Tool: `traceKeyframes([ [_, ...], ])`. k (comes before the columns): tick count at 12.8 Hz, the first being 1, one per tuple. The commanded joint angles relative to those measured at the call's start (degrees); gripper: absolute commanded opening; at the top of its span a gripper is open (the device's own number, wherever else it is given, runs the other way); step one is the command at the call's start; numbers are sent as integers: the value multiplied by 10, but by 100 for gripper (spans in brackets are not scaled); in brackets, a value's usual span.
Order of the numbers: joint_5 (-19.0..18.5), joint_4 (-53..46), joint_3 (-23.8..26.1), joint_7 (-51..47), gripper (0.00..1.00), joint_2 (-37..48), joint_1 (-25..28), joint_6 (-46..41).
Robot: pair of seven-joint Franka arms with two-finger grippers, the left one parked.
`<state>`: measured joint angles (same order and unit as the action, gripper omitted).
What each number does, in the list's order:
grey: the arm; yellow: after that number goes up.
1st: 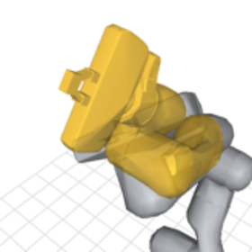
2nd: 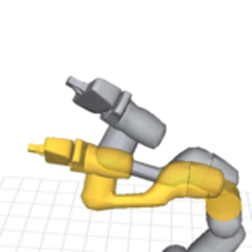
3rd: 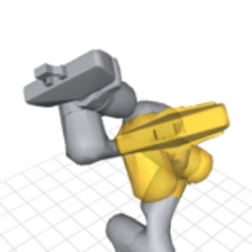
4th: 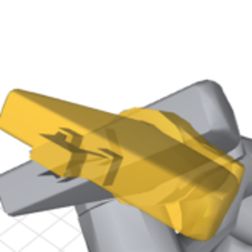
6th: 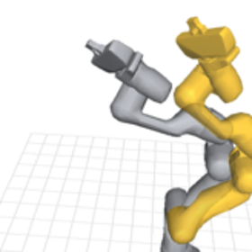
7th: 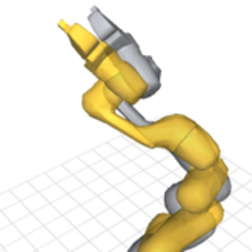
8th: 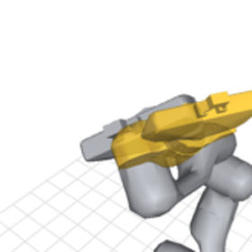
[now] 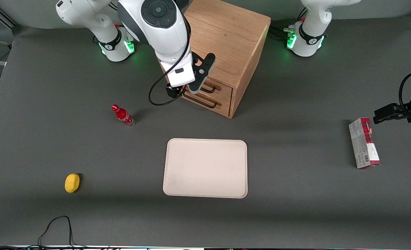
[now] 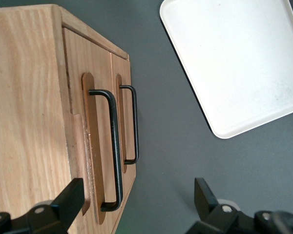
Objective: Open upper drawer
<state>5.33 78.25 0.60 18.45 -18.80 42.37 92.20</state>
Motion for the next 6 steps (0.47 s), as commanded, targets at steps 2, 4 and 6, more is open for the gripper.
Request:
traceKeyframes([
  [2, 44, 35, -7, 43, 100, 24, 0, 5],
  [4, 49, 41, -10, 43, 100, 25, -3, 5],
  [6, 49, 58, -13, 44, 100, 26, -2, 22],
])
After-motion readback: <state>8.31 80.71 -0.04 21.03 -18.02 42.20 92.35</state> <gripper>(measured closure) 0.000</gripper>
